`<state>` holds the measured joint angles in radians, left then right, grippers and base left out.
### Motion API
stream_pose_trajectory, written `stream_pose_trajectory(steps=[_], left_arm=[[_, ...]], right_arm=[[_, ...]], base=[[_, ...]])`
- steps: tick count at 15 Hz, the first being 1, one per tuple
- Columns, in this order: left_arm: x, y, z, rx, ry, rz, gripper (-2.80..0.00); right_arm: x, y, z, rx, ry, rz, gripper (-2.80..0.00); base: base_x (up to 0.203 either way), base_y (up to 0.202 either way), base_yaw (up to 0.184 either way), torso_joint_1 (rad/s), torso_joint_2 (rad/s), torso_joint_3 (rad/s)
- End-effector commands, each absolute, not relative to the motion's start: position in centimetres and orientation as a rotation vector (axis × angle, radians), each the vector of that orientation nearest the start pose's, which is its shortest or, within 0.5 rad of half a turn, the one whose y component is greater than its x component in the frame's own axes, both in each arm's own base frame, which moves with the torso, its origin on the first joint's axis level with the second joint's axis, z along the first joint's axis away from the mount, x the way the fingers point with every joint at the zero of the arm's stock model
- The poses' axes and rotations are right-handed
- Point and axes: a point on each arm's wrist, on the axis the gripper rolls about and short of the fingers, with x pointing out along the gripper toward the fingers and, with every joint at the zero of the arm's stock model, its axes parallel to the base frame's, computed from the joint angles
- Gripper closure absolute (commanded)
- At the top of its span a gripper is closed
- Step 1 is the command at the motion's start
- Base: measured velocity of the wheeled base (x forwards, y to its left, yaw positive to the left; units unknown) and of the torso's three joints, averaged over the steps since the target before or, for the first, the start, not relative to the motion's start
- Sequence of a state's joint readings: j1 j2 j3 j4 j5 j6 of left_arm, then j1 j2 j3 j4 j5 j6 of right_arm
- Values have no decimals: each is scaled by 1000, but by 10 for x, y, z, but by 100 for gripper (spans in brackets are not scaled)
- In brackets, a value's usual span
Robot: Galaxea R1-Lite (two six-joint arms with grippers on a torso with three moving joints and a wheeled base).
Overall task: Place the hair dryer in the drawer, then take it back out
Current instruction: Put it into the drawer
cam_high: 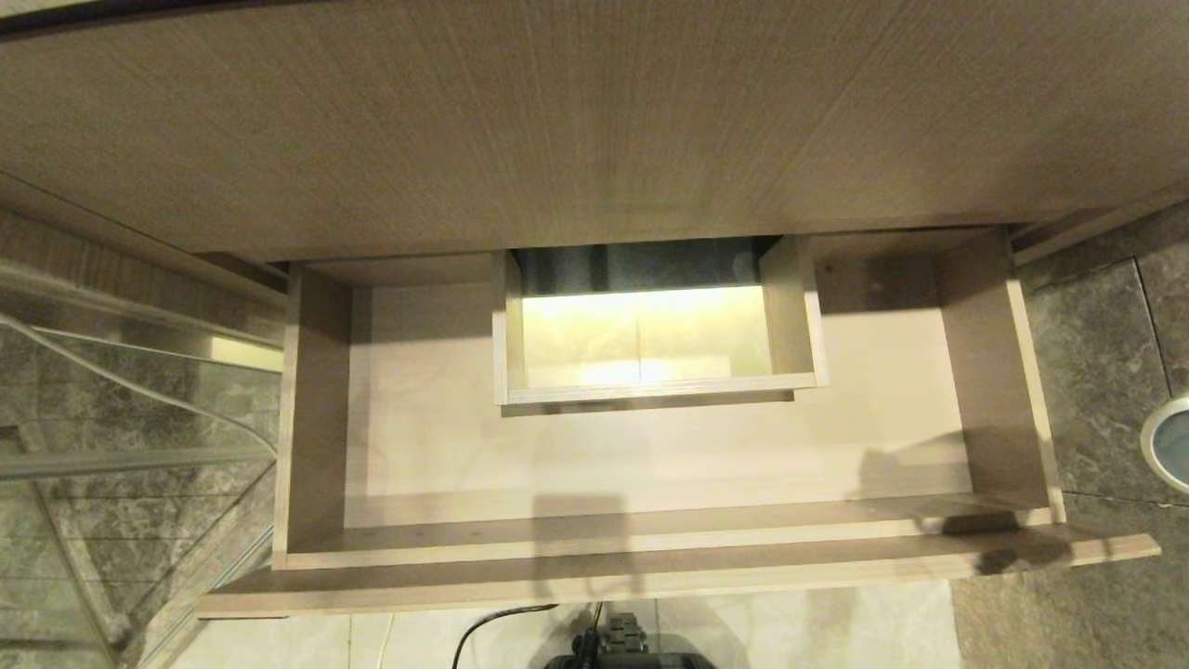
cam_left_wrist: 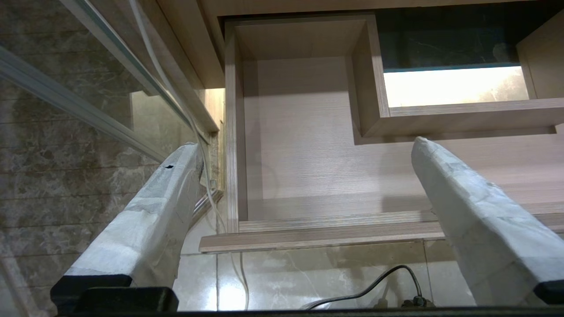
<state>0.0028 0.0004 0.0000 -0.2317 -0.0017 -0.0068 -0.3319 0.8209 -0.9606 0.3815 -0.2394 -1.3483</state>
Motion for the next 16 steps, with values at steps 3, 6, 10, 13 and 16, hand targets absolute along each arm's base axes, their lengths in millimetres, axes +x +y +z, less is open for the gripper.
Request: stream_pose_trajectory(steps=[3,6,10,13,16], left_arm=[[-22,0,88,-6,-193,1,-280],[-22,0,88,-6,-193,1,-280],[-22,0,88,-7,-193,1,-280],[-22,0,88,-6,-193,1,-280],[-22,0,88,-6,-193,1,-280]], right_arm=[[76,-32,288,-1282,660,-248,0],[92,-34,286,-1261,674,-202,0],[111,-35,288,-1262,671,-145,0],[122,-34,289,-1258,669,-109,0],[138,-34,290,-1264,674,-66,0]], base=[[0,0,0,0,0,0],[0,0,0,0,0,0],[0,0,0,0,0,0],[0,0,0,0,0,0],[0,0,0,0,0,0]])
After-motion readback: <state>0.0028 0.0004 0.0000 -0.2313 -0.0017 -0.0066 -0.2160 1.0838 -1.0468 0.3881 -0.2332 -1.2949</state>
